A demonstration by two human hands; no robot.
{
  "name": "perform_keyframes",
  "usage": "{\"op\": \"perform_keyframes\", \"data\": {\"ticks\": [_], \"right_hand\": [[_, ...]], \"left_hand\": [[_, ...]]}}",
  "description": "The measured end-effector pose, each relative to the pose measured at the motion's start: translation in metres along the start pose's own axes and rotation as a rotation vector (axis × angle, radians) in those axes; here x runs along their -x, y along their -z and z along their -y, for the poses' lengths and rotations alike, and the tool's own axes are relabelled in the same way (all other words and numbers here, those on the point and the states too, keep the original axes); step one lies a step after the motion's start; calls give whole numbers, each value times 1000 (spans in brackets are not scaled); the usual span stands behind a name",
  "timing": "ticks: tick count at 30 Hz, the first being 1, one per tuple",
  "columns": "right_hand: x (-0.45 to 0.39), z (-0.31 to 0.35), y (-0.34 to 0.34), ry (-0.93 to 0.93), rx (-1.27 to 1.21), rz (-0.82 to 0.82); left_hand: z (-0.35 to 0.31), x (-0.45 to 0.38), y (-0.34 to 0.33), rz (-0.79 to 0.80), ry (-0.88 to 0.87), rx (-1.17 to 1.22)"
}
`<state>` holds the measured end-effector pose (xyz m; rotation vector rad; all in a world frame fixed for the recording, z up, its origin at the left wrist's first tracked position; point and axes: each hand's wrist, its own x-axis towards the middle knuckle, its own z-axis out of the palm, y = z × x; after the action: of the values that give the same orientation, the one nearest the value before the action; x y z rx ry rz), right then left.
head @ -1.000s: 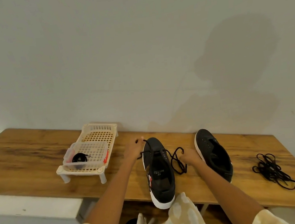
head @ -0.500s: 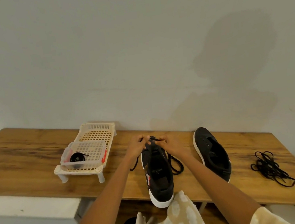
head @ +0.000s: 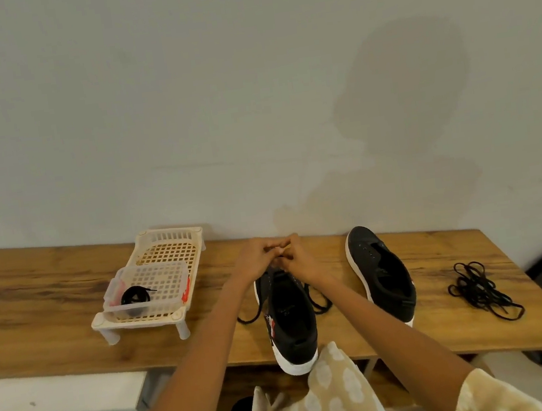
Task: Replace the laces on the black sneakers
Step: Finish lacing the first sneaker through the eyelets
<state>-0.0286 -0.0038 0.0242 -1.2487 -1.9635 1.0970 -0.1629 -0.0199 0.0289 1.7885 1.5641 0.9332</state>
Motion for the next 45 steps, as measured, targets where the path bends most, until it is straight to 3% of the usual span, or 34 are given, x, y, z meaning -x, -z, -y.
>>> {"op": "perform_keyframes", "data": {"ticks": [5, 10, 13, 15, 17, 23, 29, 36, 45], "right_hand": [[-6, -5, 3, -115, 16, 56], [-8, -5, 3, -275, -218, 63], [-9, -11, 5, -254, -8, 11], [-4, -14, 9, -249, 223, 96], [2, -22, 7, -283, 386, 181], [4, -48, 10, -437, 52, -25], [4, -75, 16, -548, -171, -40], [2, -74, 14, -569, -189, -60], [1, -81, 16, -548, -235, -39]], "left_hand": [[13, -1, -3, 41, 25, 41], [21, -6, -5, 32, 61, -20], [27, -8, -18, -91, 113, 2], [32, -8, -29, -167, 173, -9], [37, -8, -39, -145, 212, -31], [47, -8, -58, -86, 221, -43], [46, -9, -76, -105, 245, -30], [50, -8, -85, -266, 291, 121], [52, -10, -87, -171, 277, 30]]}}
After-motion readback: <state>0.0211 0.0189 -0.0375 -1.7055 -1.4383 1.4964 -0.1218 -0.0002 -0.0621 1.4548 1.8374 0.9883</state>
